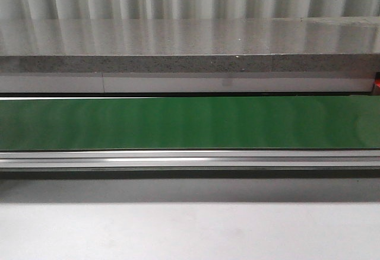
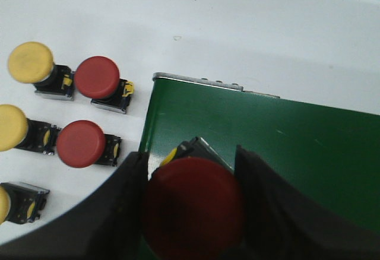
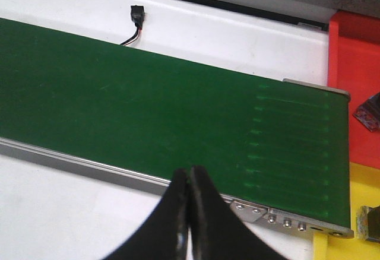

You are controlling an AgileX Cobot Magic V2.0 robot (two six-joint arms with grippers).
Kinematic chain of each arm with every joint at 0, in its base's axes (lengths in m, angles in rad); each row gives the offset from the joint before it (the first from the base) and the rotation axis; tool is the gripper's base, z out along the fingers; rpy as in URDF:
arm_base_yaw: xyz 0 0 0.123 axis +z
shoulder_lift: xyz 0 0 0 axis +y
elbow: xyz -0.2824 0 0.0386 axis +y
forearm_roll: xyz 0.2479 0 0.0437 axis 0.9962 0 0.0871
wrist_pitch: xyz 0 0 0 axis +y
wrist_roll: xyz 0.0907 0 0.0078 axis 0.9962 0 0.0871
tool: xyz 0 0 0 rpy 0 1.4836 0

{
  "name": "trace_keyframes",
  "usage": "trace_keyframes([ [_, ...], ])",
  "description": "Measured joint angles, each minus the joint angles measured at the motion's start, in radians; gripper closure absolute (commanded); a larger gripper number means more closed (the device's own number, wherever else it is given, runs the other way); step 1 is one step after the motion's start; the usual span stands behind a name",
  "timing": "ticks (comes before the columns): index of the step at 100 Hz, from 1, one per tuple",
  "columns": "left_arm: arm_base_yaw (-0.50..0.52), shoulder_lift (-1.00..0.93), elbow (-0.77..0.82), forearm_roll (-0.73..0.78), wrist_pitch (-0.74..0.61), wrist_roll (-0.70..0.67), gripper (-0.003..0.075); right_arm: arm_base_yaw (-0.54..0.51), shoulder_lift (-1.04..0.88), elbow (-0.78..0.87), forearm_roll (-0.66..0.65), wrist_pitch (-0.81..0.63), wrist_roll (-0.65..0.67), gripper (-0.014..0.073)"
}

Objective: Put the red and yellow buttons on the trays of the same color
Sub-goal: 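Lower the red button onto the green belt and open the left gripper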

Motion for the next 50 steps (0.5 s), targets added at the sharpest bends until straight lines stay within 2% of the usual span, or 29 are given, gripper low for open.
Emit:
trace_keyframes([
  [21,-0.067,0.106,-0.032,0.056,0.023,0.001,0.0740,0.000,0.000,0.000,0.000,0.000,0.000,0.0660],
  [50,-0.069,0.159,-0.032,0.091,0.055,0.004,0.0739,0.000,0.000,0.000,0.000,0.000,0.000,0.0660],
])
